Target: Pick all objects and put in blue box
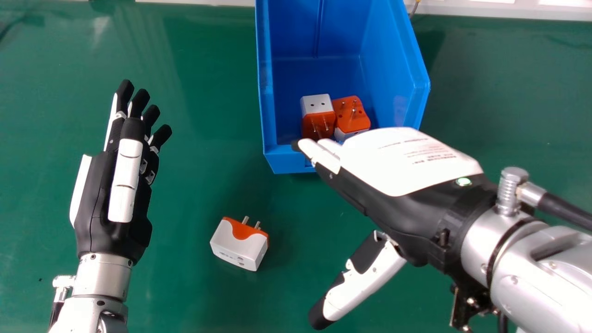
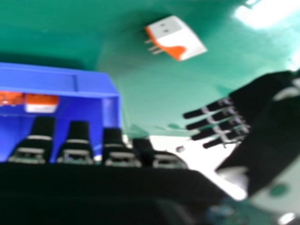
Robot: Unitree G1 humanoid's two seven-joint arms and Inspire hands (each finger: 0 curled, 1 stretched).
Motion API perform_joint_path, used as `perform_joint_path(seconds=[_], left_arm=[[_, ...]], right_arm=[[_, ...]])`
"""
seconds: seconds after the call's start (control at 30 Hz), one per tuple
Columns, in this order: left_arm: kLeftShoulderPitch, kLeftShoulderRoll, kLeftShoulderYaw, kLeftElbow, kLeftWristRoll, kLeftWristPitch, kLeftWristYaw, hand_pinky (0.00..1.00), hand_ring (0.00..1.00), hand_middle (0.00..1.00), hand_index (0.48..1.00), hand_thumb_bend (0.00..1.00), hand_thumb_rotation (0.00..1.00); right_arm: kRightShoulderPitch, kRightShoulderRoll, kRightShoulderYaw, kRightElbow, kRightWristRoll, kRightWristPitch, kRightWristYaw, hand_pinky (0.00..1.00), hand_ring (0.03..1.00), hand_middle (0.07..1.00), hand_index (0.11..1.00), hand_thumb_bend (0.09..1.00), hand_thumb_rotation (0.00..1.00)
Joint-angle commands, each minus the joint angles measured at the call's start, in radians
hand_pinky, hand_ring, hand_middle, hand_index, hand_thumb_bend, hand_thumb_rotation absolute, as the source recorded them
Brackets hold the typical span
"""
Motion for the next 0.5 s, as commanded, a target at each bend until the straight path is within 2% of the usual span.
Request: perform_joint_path(seconds=[0.0, 0.13, 0.2, 0.33, 0.37, 0.47], left_arm=[[-0.014, 0.005, 0.004, -0.005, -0.003, -0.024, -0.006, 0.95, 0.99, 1.0, 0.999, 0.74, 0.82], [-0.013, 0.001, 0.002, -0.006, -0.001, -0.029, -0.006, 0.95, 0.99, 1.0, 0.999, 0.75, 0.81], [-0.01, 0.001, 0.001, -0.01, -0.003, -0.024, -0.006, 0.95, 0.99, 1.0, 0.999, 0.75, 0.81], [-0.006, 0.0, -0.003, -0.018, 0.008, -0.02, 0.005, 0.95, 0.99, 1.0, 0.998, 0.75, 0.81], [-0.004, -0.002, -0.004, -0.02, 0.005, -0.019, 0.005, 0.95, 0.99, 1.0, 0.998, 0.75, 0.81], [-0.002, -0.006, -0.004, -0.023, 0.0, -0.02, 0.006, 0.95, 0.99, 1.0, 0.998, 0.75, 0.81]], right_arm=[[0.016, 0.02, 0.019, 0.01, 0.003, -0.022, -0.04, 0.87, 0.905, 0.941, 0.976, 0.927, 0.45], [0.093, 0.03, 0.071, 0.055, 0.012, -0.057, -0.182, 0.85, 0.887, 0.926, 0.965, 0.925, 0.44], [0.142, 0.042, 0.099, 0.079, 0.014, -0.065, -0.271, 0.85, 0.887, 0.926, 0.965, 0.925, 0.44], [0.246, 0.04, 0.18, 0.156, -0.013, -0.094, -0.508, 0.82, 0.867, 0.91, 0.952, 0.927, 0.43], [0.268, 0.035, 0.193, 0.178, -0.003, -0.097, -0.564, 0.78, 0.845, 0.891, 0.936, 0.929, 0.41], [0.314, 0.018, 0.208, 0.236, 0.056, -0.099, -0.693, 0.78, 0.845, 0.891, 0.936, 0.929, 0.41]])
